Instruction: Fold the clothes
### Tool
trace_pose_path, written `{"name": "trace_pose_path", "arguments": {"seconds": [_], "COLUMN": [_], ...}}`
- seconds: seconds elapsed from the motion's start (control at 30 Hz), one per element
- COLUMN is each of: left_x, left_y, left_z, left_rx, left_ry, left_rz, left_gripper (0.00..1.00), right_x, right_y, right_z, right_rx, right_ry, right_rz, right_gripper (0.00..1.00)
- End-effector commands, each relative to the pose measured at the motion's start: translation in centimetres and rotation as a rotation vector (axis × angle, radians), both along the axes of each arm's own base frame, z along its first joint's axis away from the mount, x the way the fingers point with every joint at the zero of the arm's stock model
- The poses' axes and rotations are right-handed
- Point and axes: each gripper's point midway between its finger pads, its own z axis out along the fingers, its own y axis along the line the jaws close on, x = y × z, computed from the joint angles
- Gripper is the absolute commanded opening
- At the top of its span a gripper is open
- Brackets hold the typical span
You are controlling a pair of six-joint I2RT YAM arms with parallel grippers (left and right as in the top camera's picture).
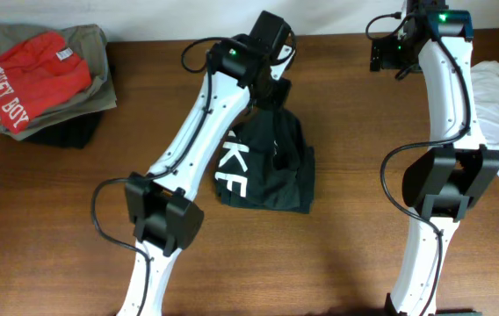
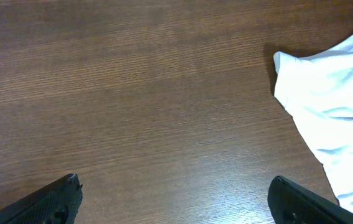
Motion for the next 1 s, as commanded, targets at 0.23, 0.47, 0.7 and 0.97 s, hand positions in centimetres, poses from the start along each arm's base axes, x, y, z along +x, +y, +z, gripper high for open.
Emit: {"name": "trace_pose_path", "arguments": {"seconds": [0.23,0.47,0.7,0.97], "left_x": [-0.8,-2.7,-2.0,-1.4], "left_y": [-3.6,-8.7,-10.2,-7.5], "left_z": [4.9,-1.3,-7.1,0.4], "left_rx": [-0.218,-0.178,-0.093,-0.098], "left_ry": [-0.041,0.053,0.061,-0.026], "left_rz": [-0.065,-0.138,-0.136,-0.088], "left_gripper": [0.01,0.01,0.24,0.99], "right_x": [0.1,0.1,0.1,0.1], "right_y": [0.1,0.1,0.1,0.1], "right_z": [1.9,1.9,1.9,1.9], "right_rx": [-0.01,-0.01,-0.01,-0.01], "right_ry": [-0.041,-0.042,-0.041,-0.041], "right_rz": [-0.004,-0.004,-0.004,-0.004], "right_gripper": [0.99,0.99,0.99,0.99]}}
